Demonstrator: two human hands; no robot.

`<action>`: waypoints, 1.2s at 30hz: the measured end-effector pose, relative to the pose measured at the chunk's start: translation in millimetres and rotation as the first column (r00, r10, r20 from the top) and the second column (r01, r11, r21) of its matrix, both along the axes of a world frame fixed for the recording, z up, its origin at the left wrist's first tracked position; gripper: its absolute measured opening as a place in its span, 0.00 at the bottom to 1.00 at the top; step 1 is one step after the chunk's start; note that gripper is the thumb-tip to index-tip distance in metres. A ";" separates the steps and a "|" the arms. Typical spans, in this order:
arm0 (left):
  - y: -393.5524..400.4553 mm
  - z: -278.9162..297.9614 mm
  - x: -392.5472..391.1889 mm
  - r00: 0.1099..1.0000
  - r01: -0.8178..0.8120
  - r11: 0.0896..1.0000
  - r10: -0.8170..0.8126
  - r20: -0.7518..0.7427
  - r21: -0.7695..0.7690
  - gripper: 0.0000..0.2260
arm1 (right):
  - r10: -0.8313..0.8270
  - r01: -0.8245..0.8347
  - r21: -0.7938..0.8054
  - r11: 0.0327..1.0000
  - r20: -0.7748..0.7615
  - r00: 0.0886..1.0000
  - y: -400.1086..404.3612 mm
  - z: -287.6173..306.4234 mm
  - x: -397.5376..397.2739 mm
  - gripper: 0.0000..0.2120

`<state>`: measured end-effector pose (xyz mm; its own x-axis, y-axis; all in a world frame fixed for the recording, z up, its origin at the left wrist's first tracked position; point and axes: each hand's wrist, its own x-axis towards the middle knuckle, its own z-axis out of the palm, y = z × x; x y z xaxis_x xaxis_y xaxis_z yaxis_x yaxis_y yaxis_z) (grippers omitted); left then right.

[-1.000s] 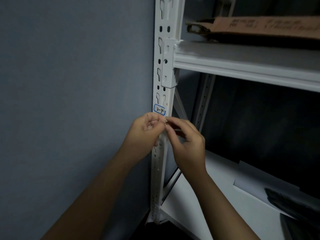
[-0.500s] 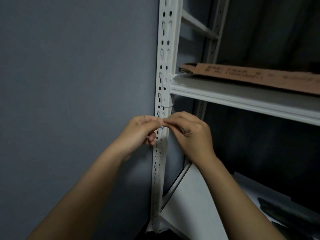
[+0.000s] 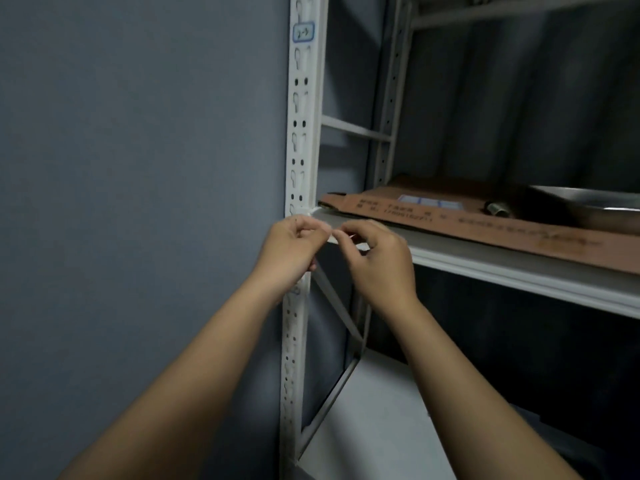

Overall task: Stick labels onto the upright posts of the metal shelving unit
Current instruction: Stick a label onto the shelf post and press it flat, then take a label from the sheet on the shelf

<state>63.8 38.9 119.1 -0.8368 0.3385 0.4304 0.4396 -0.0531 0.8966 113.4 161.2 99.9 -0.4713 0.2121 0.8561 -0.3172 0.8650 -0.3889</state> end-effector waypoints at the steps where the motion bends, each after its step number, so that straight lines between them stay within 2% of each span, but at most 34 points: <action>1: 8.3 6.6 2.6 0.999 -0.015 1.000 0.015 -0.035 -0.007 0.07 | -0.028 0.028 0.020 0.999 0.005 1.000 5.6 8.5 4.6 0.07; 4: 34.5 27.7 10.9 0.992 -0.044 0.999 0.044 -0.122 0.001 0.08 | -0.093 0.094 0.051 0.994 -0.029 0.995 25.6 35.1 20.1 0.09; 7: 64.5 51.3 24.4 0.981 -0.046 0.999 0.044 -0.191 -0.008 0.04 | -0.166 0.170 0.053 0.984 -0.071 0.984 48.7 62.4 39.9 0.09; 12: 117.8 90.1 51.6 0.940 -0.033 0.999 0.017 -0.339 -0.043 0.06 | -0.383 0.380 0.111 0.918 0.003 0.924 93.5 110.6 84.4 0.09; 15: 147.7 106.4 68.8 0.919 -0.040 0.995 0.002 -0.395 -0.089 0.08 | -0.562 0.535 0.191 0.823 0.136 0.816 129.0 136.1 109.5 0.13; 17: 165.3 114.2 78.8 0.909 -0.035 0.991 -0.022 -0.416 -0.129 0.08 | -0.611 0.573 0.213 0.791 0.251 0.751 152.3 149.4 124.9 0.15; 22: 202.3 118.2 91.1 0.901 0.011 0.971 -0.112 -0.418 -0.237 0.06 | -0.529 0.533 0.166 0.829 0.538 0.656 204.3 161.6 154.6 0.06; 27: 220.3 114.0 96.2 0.905 -0.018 0.950 -0.117 -0.409 -0.312 0.08 | -0.609 0.585 0.270 0.765 0.600 0.519 224.7 160.4 166.3 0.08; 29: 224.5 111.2 96.3 0.903 -0.026 0.943 -0.120 -0.412 -0.332 0.08 | -0.618 0.585 0.276 0.763 0.578 0.533 227.2 158.4 163.8 0.05; 31: 225.2 108.9 97.8 0.895 -0.028 0.938 -0.130 -0.427 -0.344 0.10 | -0.612 0.569 0.280 0.773 0.561 0.557 224.8 155.6 161.0 0.09; 33: 222.3 107.9 98.6 0.884 -0.026 0.944 -0.132 -0.448 -0.330 0.12 | -0.607 0.565 0.268 0.780 0.543 0.580 221.4 154.8 158.3 0.07; 36: 213.9 104.2 92.8 0.879 -0.019 0.967 -0.104 -0.465 -0.253 0.06 | -0.594 0.517 0.304 0.800 0.529 0.607 210.4 154.3 153.9 0.06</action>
<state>156.6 252.8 223.3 -0.5373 0.5141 0.6686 0.8143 0.1097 0.5700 267.3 371.7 254.1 -0.6929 0.5255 0.4937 0.4899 0.8455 -0.2124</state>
